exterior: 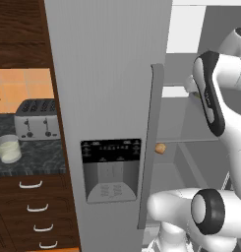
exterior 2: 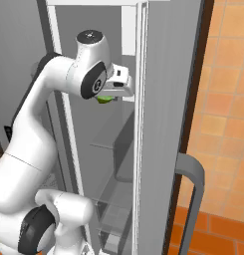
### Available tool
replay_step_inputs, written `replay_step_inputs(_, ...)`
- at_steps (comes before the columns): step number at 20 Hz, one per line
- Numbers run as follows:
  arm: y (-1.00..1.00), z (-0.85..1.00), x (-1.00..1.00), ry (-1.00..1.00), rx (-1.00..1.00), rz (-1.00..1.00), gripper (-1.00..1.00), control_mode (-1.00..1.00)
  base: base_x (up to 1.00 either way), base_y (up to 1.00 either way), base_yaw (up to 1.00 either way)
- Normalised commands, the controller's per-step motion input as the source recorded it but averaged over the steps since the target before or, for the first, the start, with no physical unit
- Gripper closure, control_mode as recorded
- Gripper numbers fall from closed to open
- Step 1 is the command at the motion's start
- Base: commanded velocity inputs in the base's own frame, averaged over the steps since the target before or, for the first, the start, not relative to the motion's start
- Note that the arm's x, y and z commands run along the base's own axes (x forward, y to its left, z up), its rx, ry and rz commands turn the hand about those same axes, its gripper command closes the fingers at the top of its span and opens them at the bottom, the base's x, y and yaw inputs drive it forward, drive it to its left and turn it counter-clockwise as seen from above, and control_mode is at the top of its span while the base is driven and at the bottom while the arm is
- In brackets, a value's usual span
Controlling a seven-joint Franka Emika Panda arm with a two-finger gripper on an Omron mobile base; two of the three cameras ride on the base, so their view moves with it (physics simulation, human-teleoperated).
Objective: Grab a lemon wedge from the fridge and one ice cube from the ice bowl, and put them in the glass of lemonade.
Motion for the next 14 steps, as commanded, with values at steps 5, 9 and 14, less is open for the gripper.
replay_step_inputs(5, 0.57, -0.85, -1.00, 0.00, -0.20, 0.05, 1.00, -1.00, 0.00, 0.00, 0.00)
replay_step_inputs(9, 0.62, -0.24, -0.90, 0.00, -0.13, 0.02, 1.00, -1.00, 0.00, 0.00, 0.00)
replay_step_inputs(14, 0.12, 0.00, -0.98, 0.00, 0.00, 0.00, 1.00, -1.00, 0.00, 0.00, 0.00)
